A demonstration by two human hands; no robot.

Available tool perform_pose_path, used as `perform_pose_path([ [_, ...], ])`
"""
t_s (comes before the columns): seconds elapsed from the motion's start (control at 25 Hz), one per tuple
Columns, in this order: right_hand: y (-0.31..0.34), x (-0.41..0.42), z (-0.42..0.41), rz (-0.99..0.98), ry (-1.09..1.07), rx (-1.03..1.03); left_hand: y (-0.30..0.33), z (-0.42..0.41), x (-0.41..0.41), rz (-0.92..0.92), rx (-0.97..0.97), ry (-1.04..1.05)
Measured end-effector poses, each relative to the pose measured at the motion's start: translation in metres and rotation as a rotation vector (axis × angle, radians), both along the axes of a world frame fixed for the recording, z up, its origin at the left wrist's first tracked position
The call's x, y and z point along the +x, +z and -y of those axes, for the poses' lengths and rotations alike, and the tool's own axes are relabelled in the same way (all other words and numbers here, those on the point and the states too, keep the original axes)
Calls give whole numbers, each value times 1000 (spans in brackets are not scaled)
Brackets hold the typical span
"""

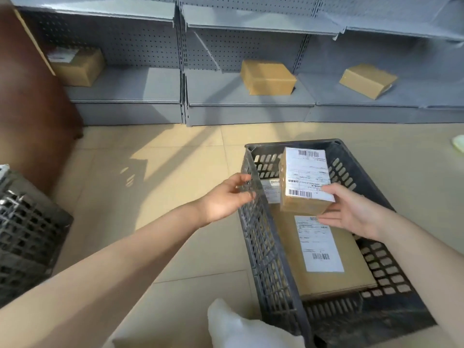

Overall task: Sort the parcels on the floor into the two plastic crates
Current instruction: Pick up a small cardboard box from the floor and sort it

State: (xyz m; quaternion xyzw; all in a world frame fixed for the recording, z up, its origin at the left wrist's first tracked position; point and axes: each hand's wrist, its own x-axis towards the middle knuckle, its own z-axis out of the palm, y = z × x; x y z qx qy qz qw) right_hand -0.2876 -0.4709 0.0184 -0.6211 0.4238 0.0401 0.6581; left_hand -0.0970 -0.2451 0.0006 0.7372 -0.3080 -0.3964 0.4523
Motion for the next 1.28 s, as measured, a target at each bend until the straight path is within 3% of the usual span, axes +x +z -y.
perform_pose_path([
  [0.36, -59, -13, -4, -142, 53, 42, -42, 20, -43, -130, 127, 9],
  [0.68, -88, -4, 3, -258, 87, 52, -53, 23, -50, -265, 89, 10],
  [1.28, -83, 73, -7, -3, -202, -140, -57, 41, -43, -245, -22, 53],
])
